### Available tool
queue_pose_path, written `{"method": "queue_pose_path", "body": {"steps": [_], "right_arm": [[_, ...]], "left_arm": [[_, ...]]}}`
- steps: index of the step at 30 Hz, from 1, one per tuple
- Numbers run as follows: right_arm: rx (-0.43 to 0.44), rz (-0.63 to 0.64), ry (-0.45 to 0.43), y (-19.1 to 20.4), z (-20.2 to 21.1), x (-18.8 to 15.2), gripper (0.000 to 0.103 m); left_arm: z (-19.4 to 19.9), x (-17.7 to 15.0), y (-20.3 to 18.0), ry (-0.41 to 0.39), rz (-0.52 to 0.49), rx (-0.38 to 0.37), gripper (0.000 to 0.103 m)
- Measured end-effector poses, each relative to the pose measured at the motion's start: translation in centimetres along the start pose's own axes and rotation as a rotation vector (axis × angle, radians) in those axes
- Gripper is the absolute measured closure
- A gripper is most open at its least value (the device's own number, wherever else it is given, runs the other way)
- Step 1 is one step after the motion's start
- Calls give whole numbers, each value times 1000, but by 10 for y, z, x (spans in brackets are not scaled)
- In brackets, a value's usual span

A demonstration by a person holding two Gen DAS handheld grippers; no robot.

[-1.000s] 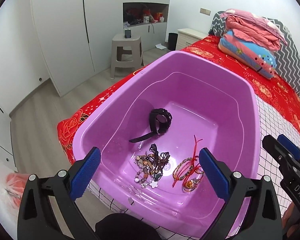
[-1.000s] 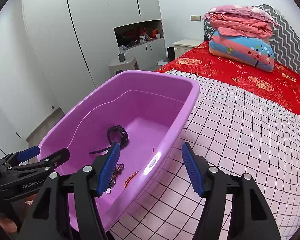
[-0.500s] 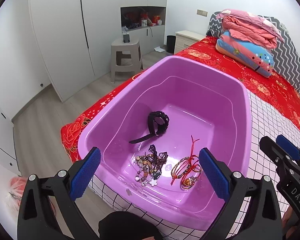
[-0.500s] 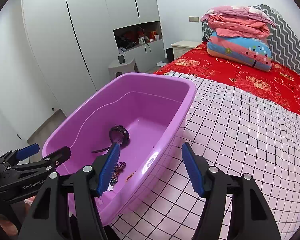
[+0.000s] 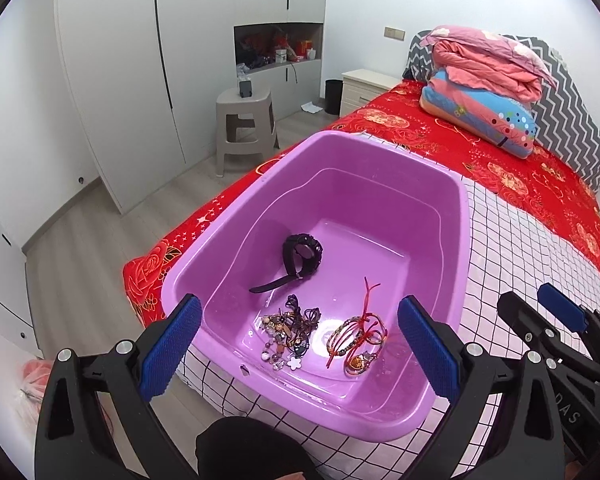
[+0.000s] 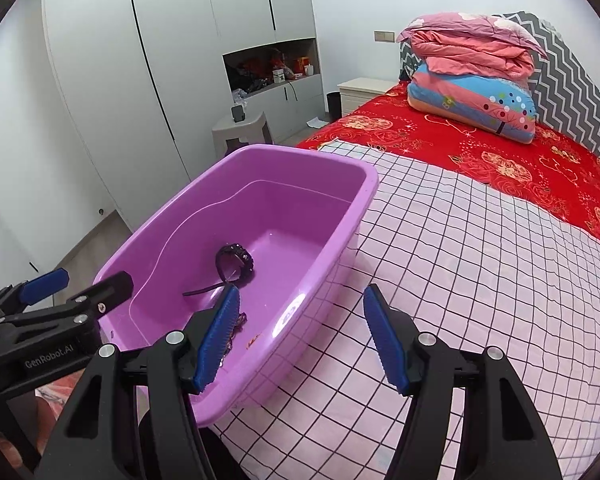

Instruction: Organize jewelry

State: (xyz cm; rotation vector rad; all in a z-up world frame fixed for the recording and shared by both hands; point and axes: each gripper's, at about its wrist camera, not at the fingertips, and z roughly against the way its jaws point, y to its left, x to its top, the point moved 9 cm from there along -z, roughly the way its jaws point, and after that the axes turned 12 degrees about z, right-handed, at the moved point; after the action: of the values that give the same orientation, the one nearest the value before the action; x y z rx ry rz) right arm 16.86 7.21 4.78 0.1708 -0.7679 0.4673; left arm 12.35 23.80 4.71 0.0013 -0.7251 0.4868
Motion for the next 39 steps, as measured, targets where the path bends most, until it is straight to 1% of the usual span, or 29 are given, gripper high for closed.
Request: {"method": "queue_pose_path", "body": {"steps": [8,27,39], "right_arm": [[-2,1,-4,1,9,-1,41],[2,6,0,4,9,3,41],[6,14,-2,6,10,3,41]], "left_arm": [[3,-2,5,10,13,-1,6],[2,-6,3,26,11,6,6],[1,-5,4,20,17,12,6]]}}
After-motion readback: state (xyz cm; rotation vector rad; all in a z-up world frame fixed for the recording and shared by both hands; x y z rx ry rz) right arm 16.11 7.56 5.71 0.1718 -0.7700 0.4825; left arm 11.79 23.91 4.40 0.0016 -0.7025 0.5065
